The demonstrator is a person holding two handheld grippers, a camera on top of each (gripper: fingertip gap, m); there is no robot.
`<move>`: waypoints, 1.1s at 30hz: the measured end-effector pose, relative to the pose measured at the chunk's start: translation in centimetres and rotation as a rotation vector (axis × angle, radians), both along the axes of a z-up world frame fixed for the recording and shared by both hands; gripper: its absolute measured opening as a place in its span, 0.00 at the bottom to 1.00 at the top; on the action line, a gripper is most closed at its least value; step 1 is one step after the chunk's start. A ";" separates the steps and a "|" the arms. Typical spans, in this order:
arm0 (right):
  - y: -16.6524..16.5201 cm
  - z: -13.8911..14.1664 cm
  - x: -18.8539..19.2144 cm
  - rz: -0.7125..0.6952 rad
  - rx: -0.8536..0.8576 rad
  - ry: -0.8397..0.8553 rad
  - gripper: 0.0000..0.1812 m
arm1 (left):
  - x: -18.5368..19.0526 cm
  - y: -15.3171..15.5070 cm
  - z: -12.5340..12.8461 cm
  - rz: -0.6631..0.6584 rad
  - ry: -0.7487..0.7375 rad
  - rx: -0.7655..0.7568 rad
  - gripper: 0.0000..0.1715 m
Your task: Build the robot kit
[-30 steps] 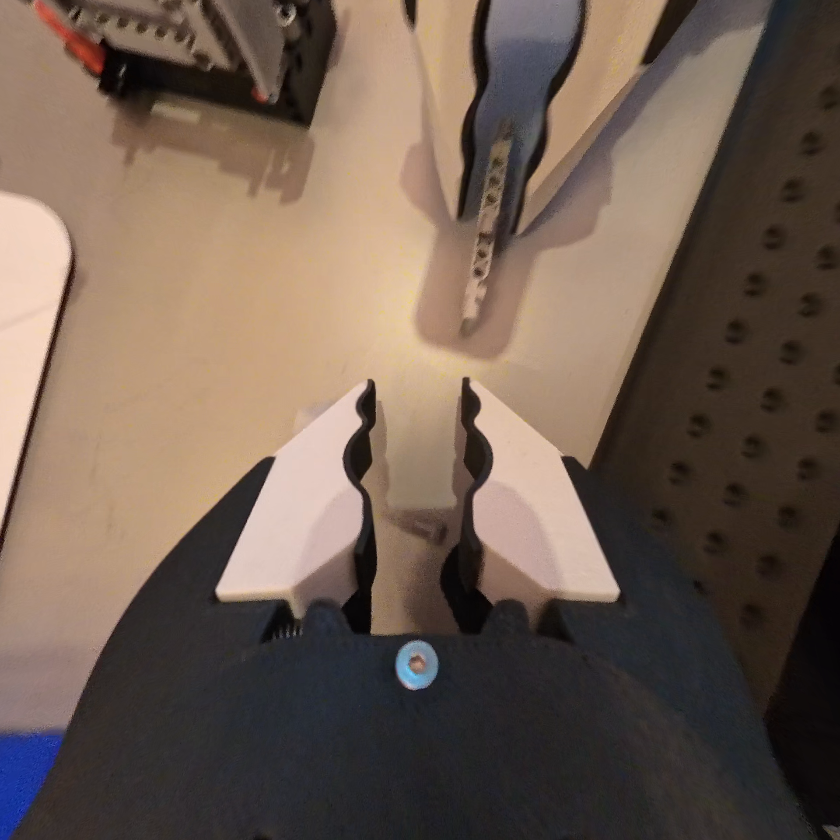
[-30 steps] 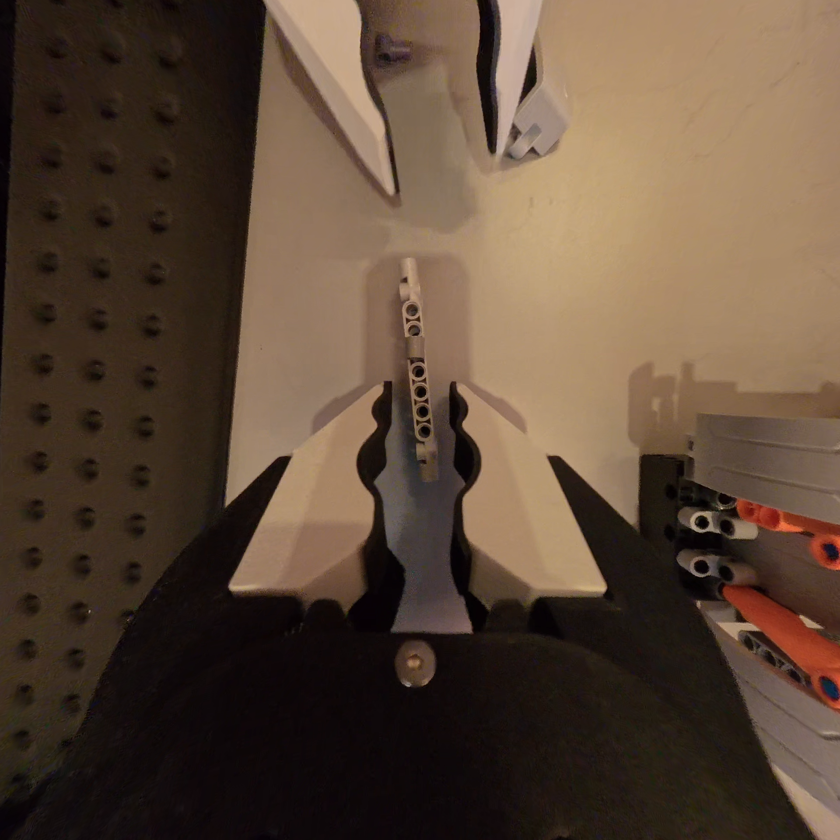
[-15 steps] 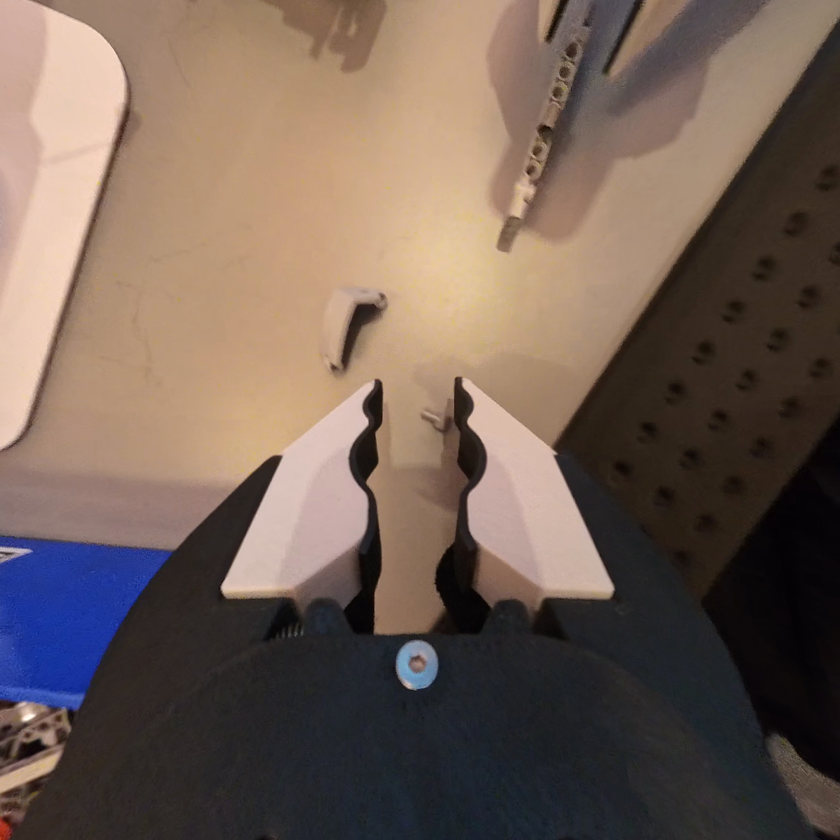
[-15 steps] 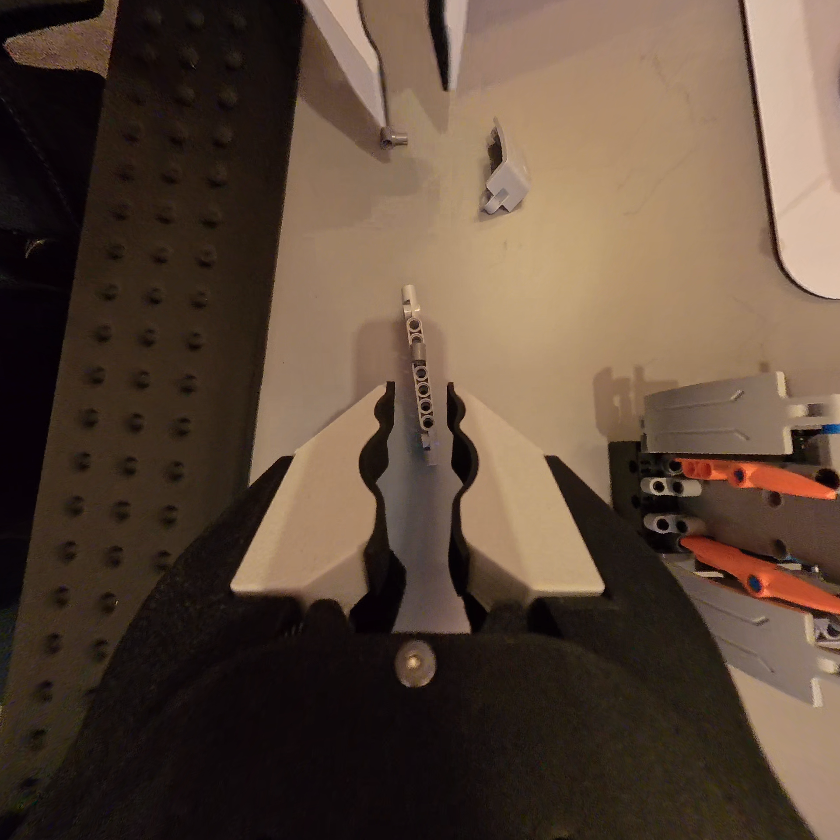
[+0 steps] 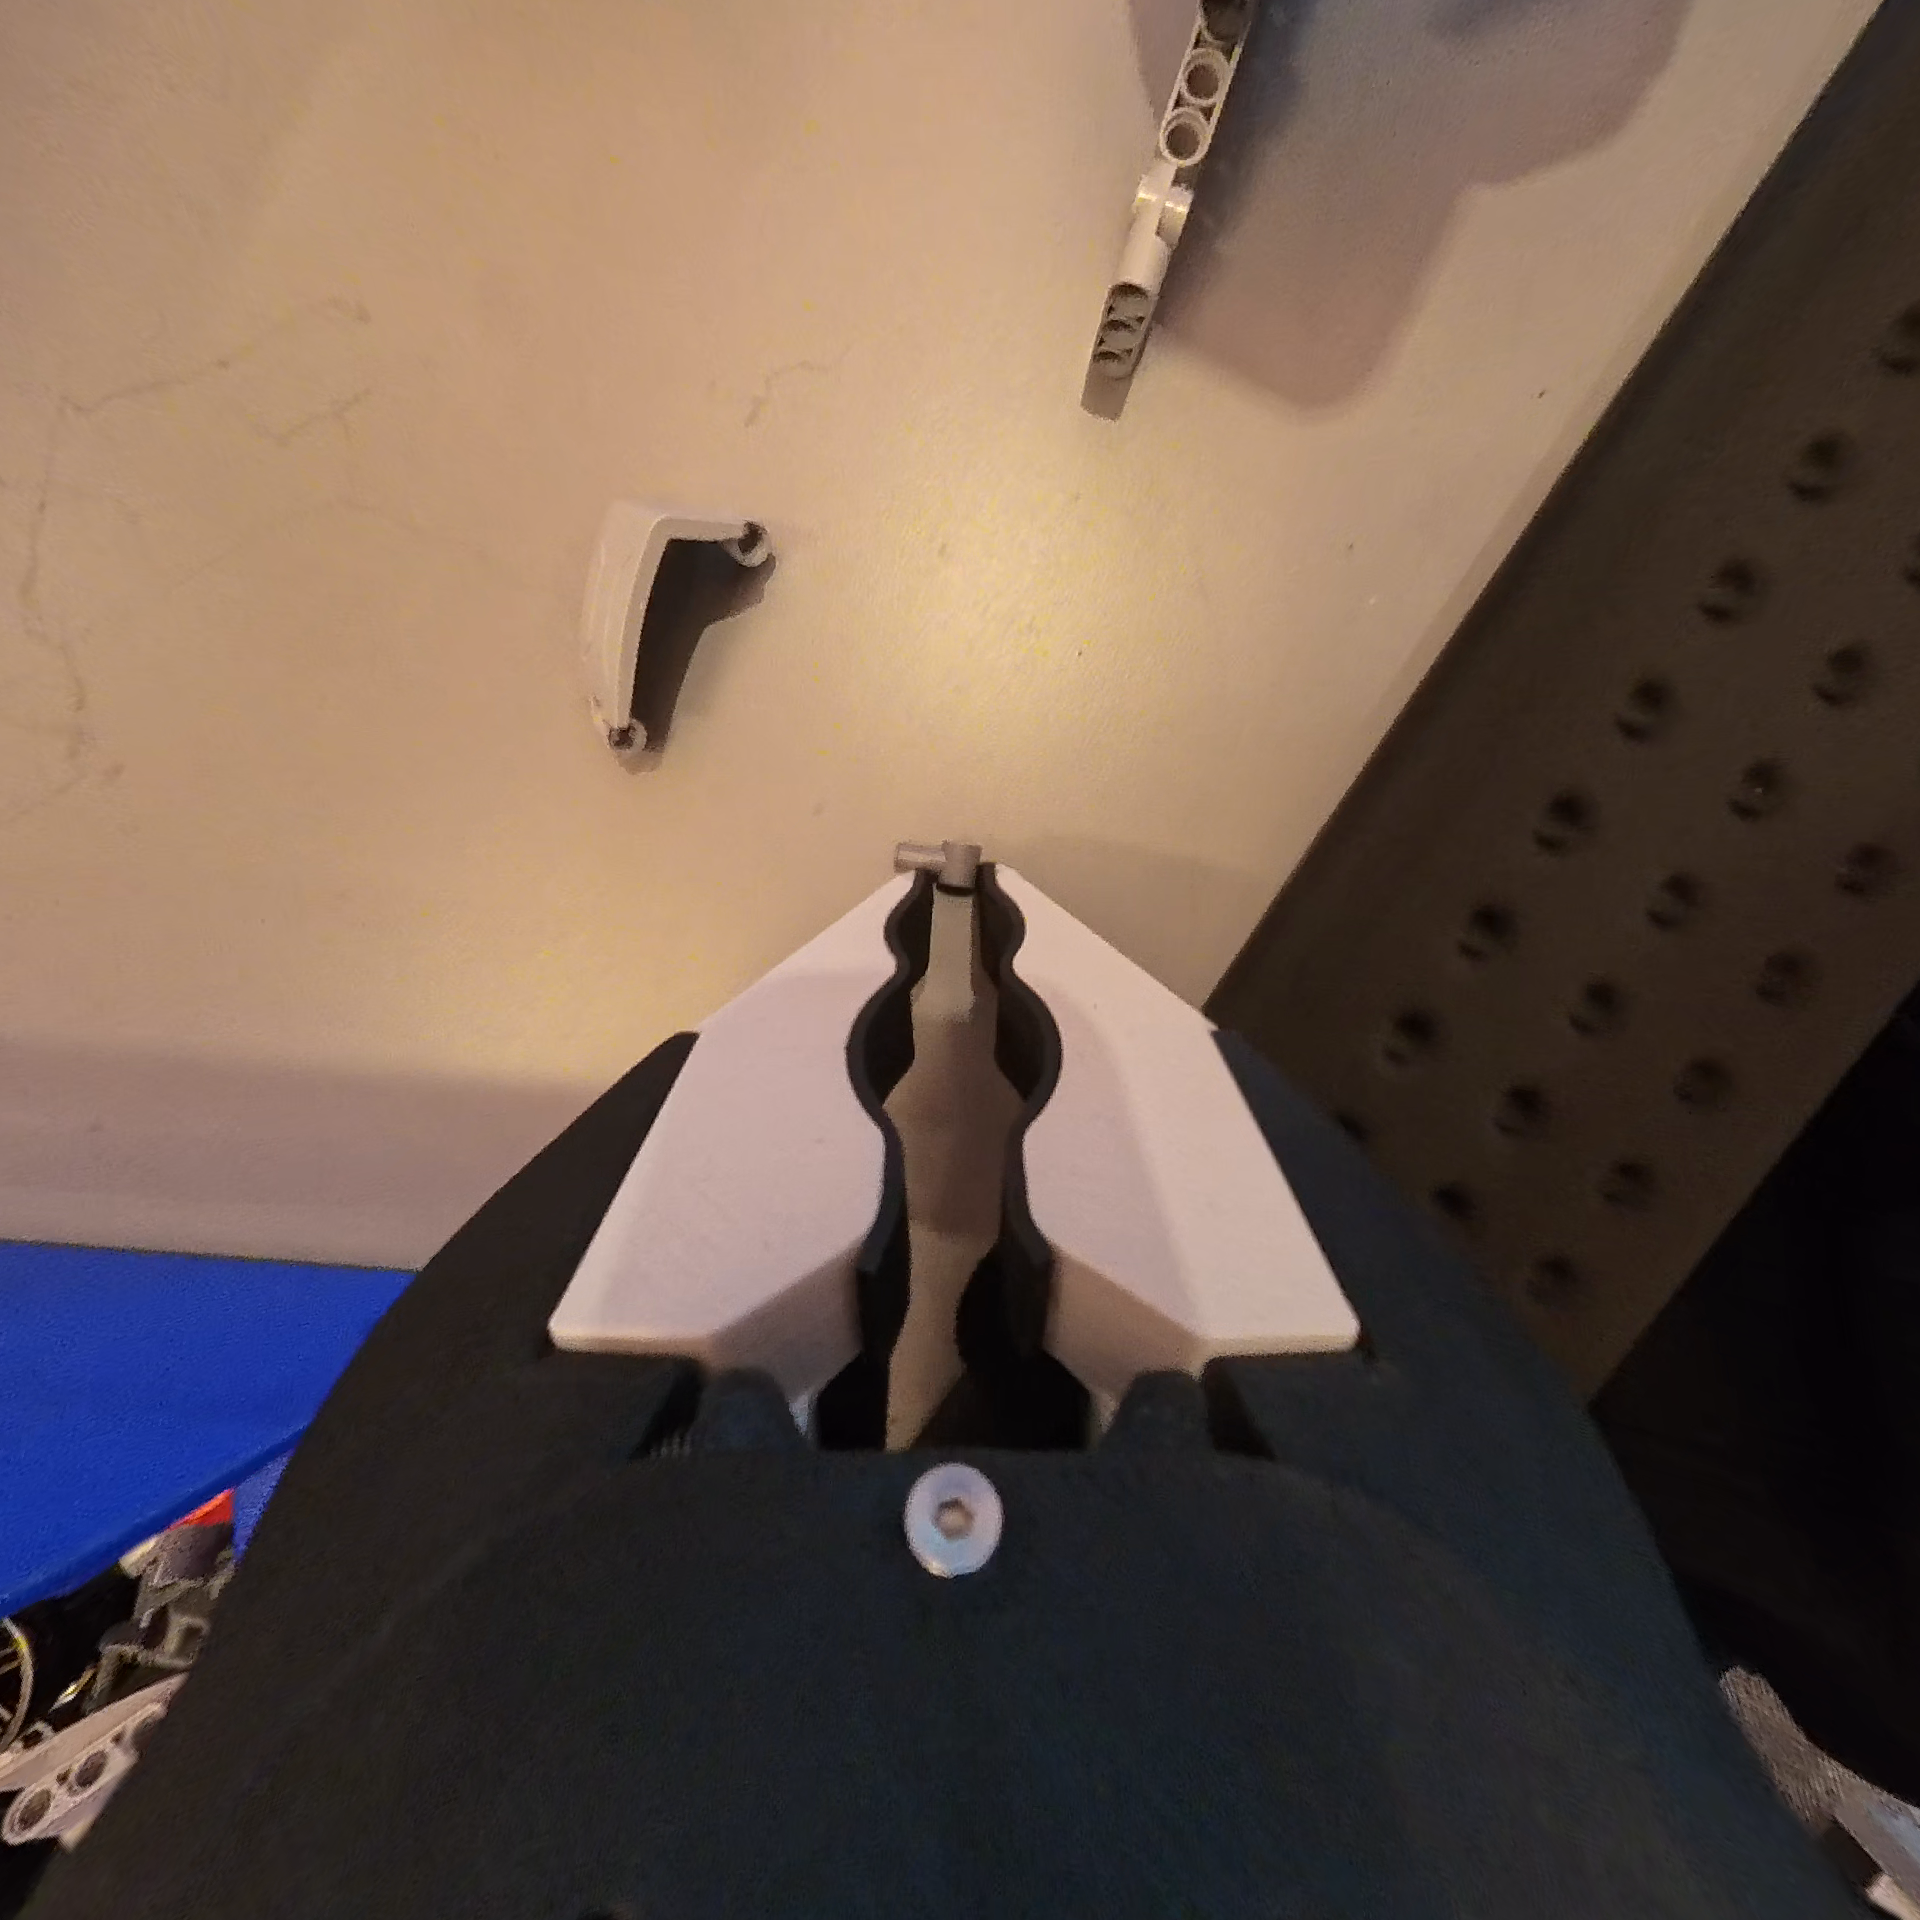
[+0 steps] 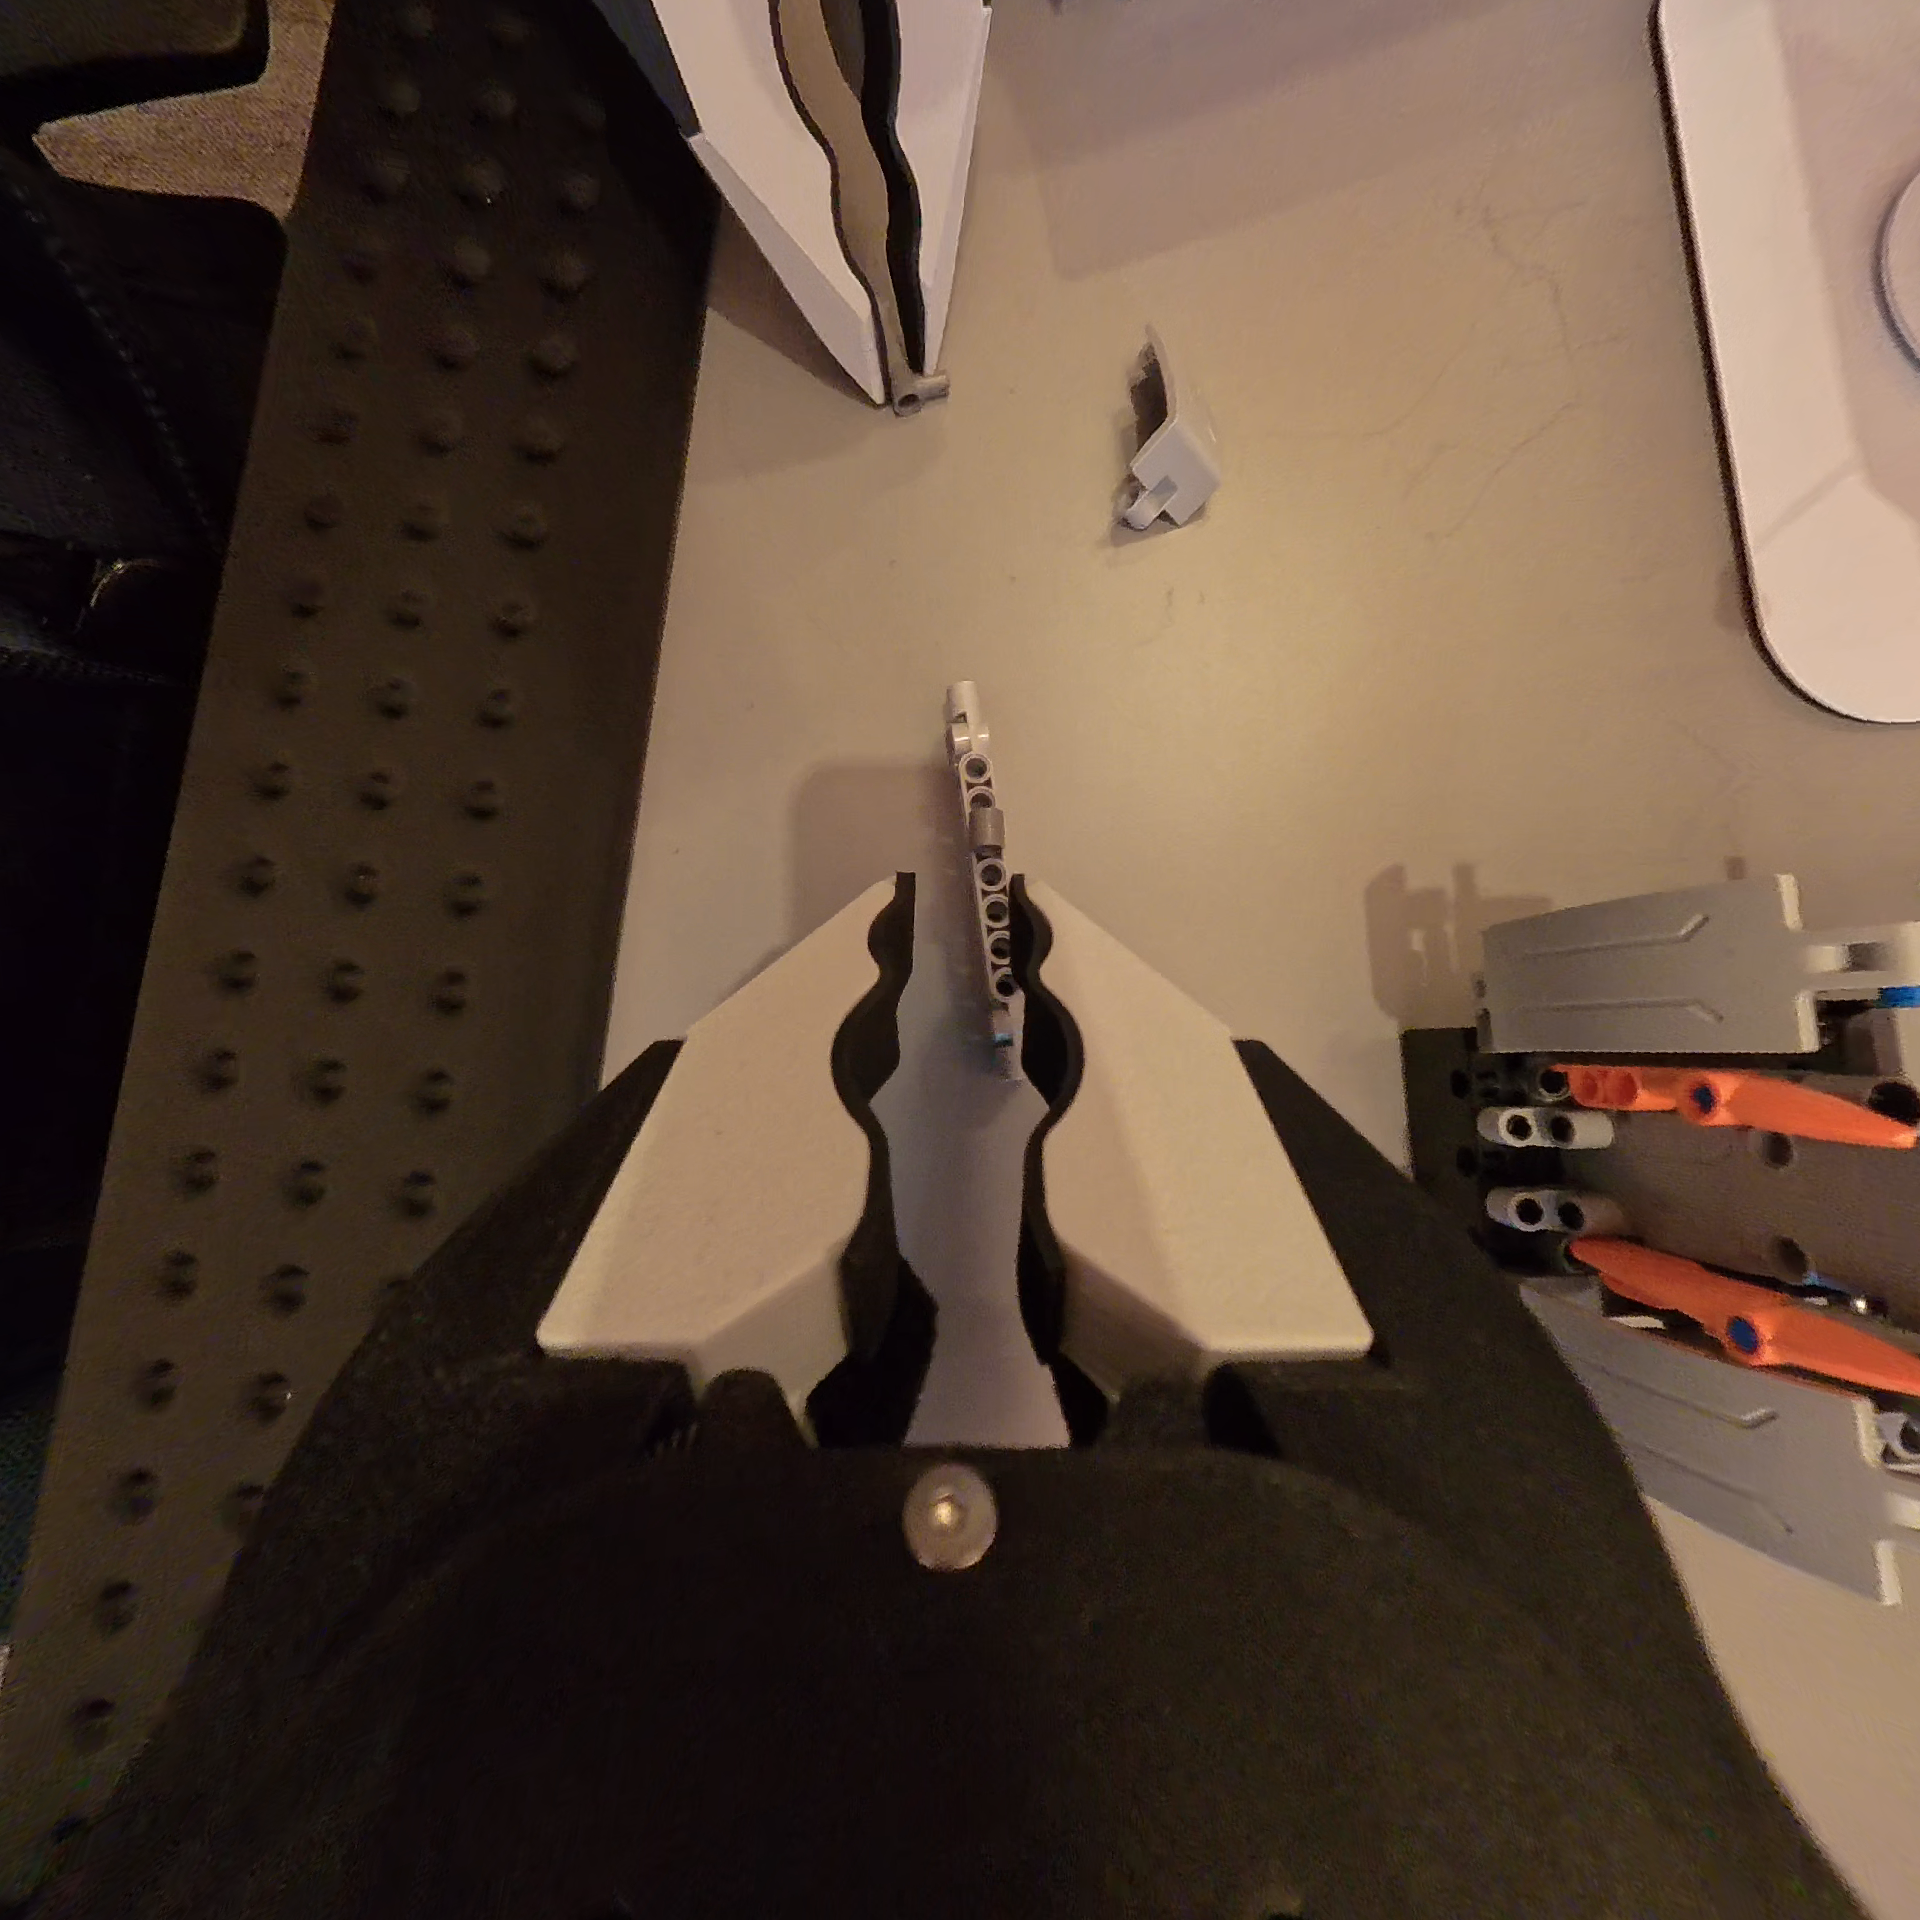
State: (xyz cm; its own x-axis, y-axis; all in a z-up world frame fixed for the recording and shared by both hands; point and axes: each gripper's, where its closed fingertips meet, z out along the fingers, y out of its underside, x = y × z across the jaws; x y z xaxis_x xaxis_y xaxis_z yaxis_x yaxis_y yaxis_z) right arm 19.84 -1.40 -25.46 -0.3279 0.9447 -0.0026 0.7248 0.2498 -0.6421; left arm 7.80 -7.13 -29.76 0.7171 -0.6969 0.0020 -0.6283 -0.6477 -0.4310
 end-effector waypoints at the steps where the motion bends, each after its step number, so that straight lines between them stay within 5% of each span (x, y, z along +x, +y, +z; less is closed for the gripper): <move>1: -0.1 0.0 0.0 0.000 -0.002 0.000 0.08 | 0.1 0.0 0.0 0.006 -0.004 0.005 0.04; 10: -1.0 0.4 0.3 -0.014 -0.006 0.021 0.09 | 3.6 -0.3 1.3 -0.041 -0.156 0.015 0.15; 16: -1.3 0.4 0.7 -0.036 -0.014 0.031 0.08 | 3.2 -0.1 1.0 -0.171 -0.108 0.002 0.12; 22: -1.8 0.2 1.0 -0.049 -0.026 0.041 0.08 | 5.4 -0.7 0.2 -0.166 -0.146 -0.041 0.04; 28: -1.9 0.2 1.1 -0.053 -0.038 0.045 0.07 | 6.9 -1.6 1.7 -0.228 -0.212 0.001 0.07; 33: -2.3 0.1 1.1 -0.047 -0.042 0.045 0.07 | 6.2 -0.7 1.8 -0.352 -0.127 0.077 0.11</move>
State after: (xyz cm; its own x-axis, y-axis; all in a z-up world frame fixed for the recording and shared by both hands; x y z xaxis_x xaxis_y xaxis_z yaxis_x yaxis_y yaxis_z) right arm 20.93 -3.68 -25.34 -0.2843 0.9583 -0.0291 0.7048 0.1883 -0.6839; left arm 14.00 -7.87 -27.95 0.4313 -0.9021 0.0137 -0.7449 -0.3647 -0.5587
